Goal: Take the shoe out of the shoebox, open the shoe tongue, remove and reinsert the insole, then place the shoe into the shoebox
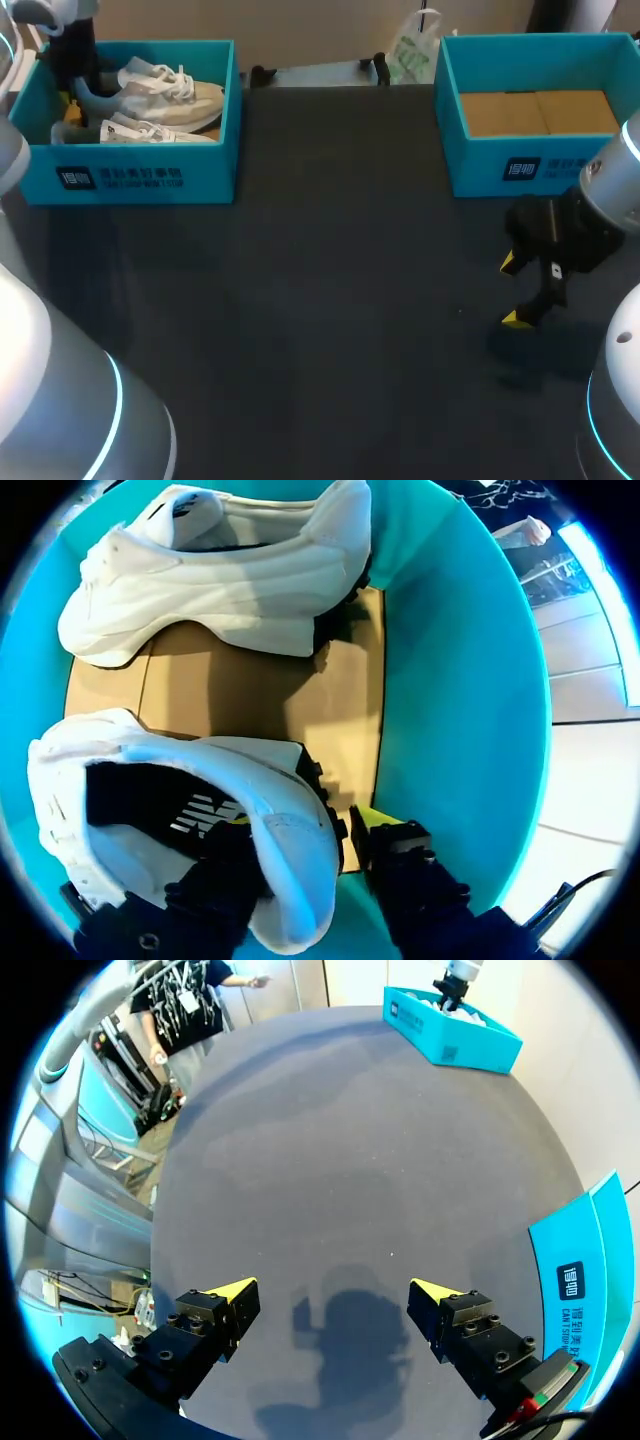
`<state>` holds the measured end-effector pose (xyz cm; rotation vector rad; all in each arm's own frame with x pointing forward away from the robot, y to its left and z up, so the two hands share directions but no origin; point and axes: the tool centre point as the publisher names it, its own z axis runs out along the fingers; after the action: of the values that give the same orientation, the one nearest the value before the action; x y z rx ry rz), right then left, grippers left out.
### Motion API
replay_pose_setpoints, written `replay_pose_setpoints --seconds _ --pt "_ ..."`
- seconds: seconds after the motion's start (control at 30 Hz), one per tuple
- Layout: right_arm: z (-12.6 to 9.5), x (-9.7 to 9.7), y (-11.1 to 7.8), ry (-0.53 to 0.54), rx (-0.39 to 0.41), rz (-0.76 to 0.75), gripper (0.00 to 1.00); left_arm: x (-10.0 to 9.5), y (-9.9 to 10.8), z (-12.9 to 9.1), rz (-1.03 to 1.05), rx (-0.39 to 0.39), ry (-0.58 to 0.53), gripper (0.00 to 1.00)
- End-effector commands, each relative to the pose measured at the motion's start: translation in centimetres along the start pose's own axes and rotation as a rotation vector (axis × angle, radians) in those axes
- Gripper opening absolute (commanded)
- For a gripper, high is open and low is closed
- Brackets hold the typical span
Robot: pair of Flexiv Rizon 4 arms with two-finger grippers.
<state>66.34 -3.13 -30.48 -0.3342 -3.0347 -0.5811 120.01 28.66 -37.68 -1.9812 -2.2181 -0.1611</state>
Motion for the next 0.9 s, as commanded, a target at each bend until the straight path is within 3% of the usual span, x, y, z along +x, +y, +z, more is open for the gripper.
replay_pose_setpoints --seconds 0.03,0.07,0.1,0.53,0.7,0.9 --pt "0.0 0.1 0.0 -0.002 0.001 0.000 1.00 0.3 0.0 -0.7 0.005 -0.002 -0.022 0.80" --pt "0.0 0.1 0.0 -0.002 0.001 0.000 1.00 0.3 -0.1 -0.9 0.008 -0.006 -0.029 0.95" --pt "0.0 0.1 0.0 -0.002 0.001 0.000 1.00 0.2 -0.2 -1.2 0.007 -0.013 -0.034 1.00" --pt "0.0 0.1 0.0 -0.002 0.001 0.000 1.00 1.0 -3.4 -7.4 -0.008 -0.063 -0.121 1.00" --pt "0.0 0.1 0.0 -0.002 0.001 0.000 1.00 1.3 -6.1 -10.0 -0.012 -0.066 -0.160 1.00" --pt "0.0 0.1 0.0 -0.002 0.001 0.000 1.00 1.8 -9.7 -11.4 -0.005 -0.066 -0.205 1.00"
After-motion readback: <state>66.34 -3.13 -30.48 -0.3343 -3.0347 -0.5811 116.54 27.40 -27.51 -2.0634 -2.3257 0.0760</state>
